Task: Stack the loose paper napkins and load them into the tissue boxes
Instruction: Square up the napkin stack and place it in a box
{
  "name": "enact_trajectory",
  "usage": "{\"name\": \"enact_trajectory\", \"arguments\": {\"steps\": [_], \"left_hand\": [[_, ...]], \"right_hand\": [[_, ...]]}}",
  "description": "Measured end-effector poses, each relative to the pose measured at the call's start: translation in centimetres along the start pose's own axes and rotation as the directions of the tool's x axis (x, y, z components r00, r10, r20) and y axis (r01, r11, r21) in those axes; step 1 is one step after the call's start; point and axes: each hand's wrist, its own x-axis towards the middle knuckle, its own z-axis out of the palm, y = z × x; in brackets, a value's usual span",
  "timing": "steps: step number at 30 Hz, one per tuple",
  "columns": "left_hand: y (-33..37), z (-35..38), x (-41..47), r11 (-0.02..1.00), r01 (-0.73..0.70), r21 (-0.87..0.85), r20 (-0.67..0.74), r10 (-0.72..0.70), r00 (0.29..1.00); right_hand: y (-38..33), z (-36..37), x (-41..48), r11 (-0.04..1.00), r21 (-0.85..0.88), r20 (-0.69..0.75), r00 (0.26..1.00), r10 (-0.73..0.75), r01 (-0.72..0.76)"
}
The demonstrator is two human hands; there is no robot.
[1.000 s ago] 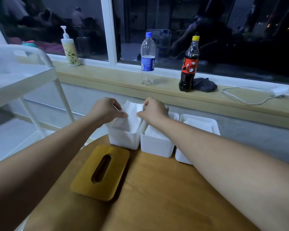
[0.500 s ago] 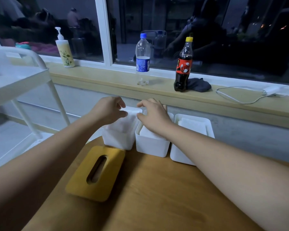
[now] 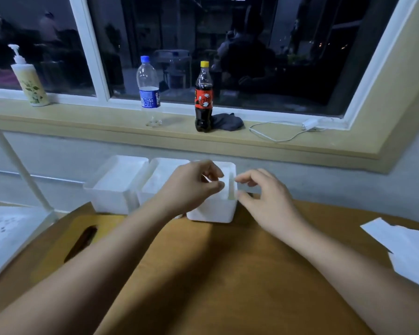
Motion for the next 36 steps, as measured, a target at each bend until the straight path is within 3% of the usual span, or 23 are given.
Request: {"name": "enact_trajectory", "arguments": {"steps": [14, 23, 28, 36], "left_hand": [[11.2, 18.2, -2.4, 0.995, -0.087, -0.058, 0.283, 0.1, 0.954], [14.9, 30.1, -3.8, 0.957, -0.288, -0.01, 0.335, 0.275, 0.901], [15.0, 33.1, -4.1, 0.935, -0.352, 0.045, 0.261, 0.329, 0.908], [12.3, 33.0, -3.5, 0.946, -0.324, -0.001, 0.159, 0.32, 0.934]], "right_hand": [[12.8, -14.2, -15.8, 0.948, -0.075, -0.15, 0.944, 0.296, -0.309], [19.5, -18.5, -24.3, 0.834, -0.381, -0.234, 0.914, 0.332, -0.4], [20.7, -19.0, -25.3, 0.789, -0.481, -0.139, 0.922, 0.362, -0.382], [16.9, -16.9, -26.1, 0.876, -0.44, 0.041, 0.971, 0.238, -0.196]]}}
